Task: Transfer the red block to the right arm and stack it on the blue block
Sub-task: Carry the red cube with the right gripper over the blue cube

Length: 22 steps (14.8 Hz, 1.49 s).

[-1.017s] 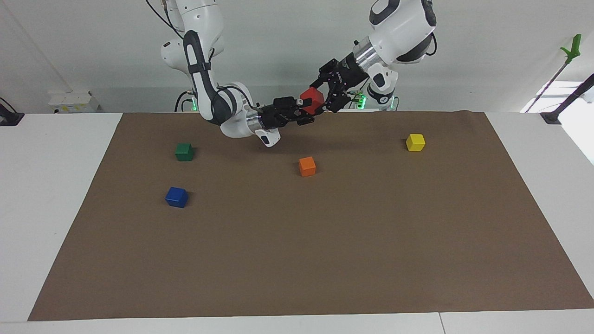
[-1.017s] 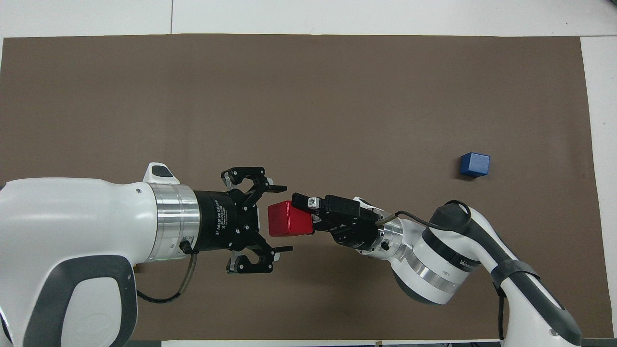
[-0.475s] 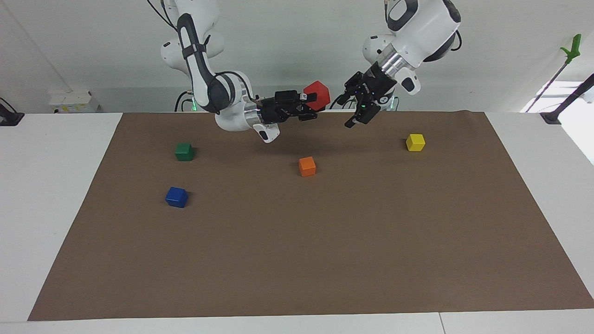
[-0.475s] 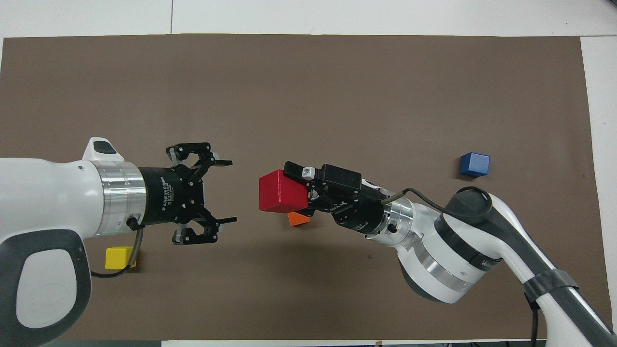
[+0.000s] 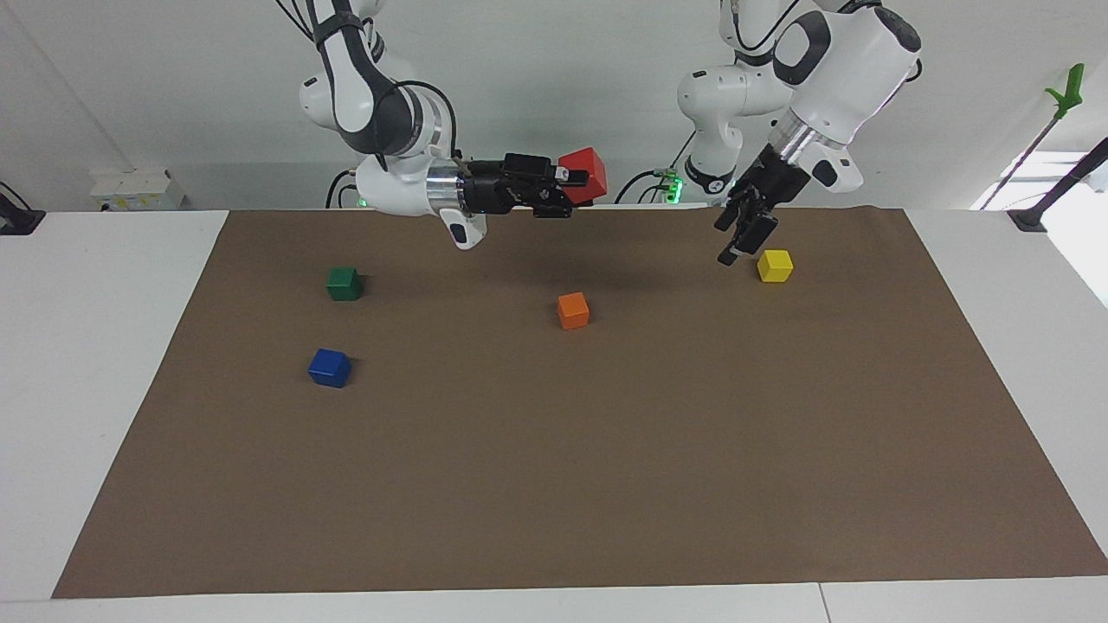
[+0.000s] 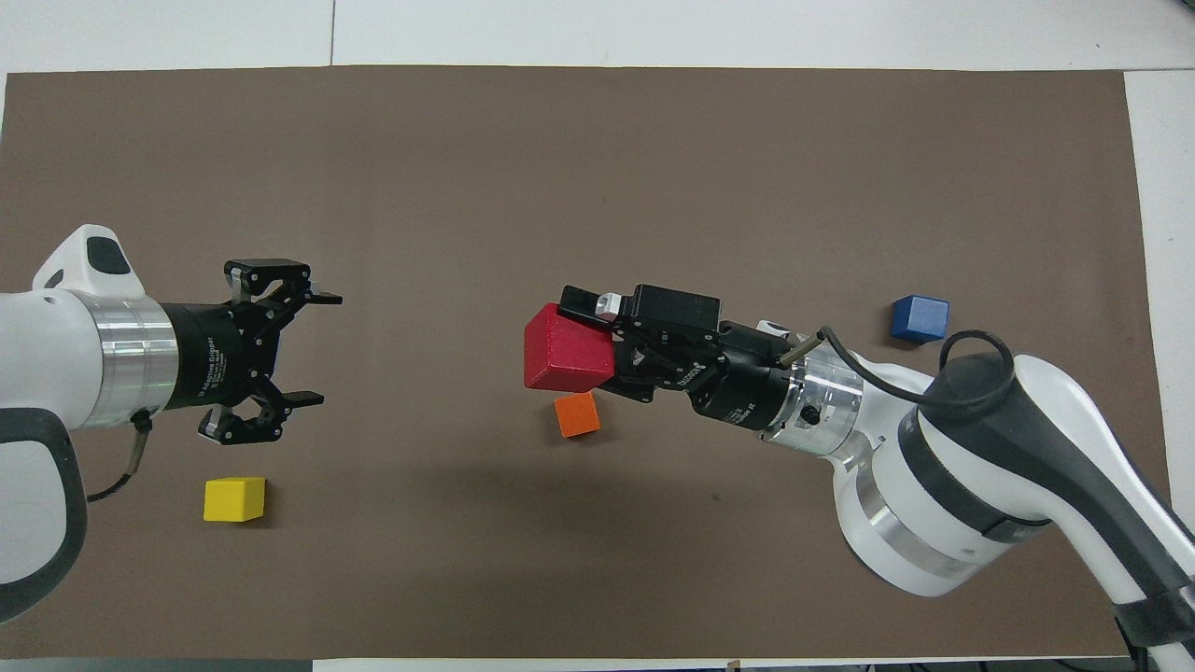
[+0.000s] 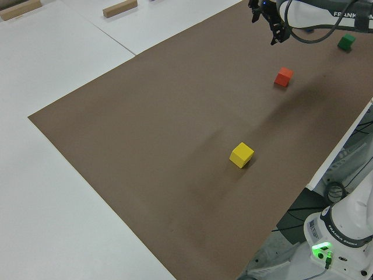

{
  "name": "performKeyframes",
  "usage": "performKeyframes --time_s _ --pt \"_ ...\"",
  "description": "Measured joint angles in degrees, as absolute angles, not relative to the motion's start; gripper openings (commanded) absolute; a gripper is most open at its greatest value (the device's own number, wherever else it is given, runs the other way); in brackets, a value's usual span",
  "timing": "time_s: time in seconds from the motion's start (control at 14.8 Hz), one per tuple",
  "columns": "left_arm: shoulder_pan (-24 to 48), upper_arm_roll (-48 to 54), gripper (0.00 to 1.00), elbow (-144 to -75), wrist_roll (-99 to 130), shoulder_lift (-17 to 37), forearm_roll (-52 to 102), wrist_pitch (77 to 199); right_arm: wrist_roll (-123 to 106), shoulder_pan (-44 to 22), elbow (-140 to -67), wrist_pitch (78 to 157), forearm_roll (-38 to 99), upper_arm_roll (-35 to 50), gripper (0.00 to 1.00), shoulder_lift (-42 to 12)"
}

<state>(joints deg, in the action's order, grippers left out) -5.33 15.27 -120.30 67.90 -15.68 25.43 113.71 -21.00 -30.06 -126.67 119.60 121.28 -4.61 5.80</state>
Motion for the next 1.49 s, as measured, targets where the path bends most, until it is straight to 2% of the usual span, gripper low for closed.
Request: performKeyframes --time_s 0.27,0.47,0.81,1.02,1.29,1.49 --pt "-8.76 15.09 1.00 -117.92 49.04 -13.80 13.24 111.02 -6.25 -29.13 -122.75 125.29 100.32 -4.71 0.00 7.35" --pt "-9.93 14.91 1.00 -110.04 38.53 -10.44 7.42 105.43 3.67 -27.12 -120.83 125.22 84.27 -4.78 0.00 8.81" --pt "-11.85 14.66 1.00 -96.38 26.53 -3.41 2.39 95.25 15.63 -23.58 -117.63 119.01 51.30 -4.80 0.00 10.17" --pt "-11.83 14.75 1.00 -91.86 21.43 -0.78 0.43 91.21 17.77 -20.90 -114.84 114.04 32.92 -4.83 0.00 9.53" --pt "-11.79 14.75 1.00 -92.57 13.30 -0.16 -0.75 90.15 17.78 -19.47 -114.30 112.48 15.43 -4.88 0.00 8.77" --pt "-9.40 10.40 1.00 -97.40 6.66 -1.50 -0.88 90.80 17.79 -17.05 -114.31 111.54 5.21 -4.88 0.00 8.28"
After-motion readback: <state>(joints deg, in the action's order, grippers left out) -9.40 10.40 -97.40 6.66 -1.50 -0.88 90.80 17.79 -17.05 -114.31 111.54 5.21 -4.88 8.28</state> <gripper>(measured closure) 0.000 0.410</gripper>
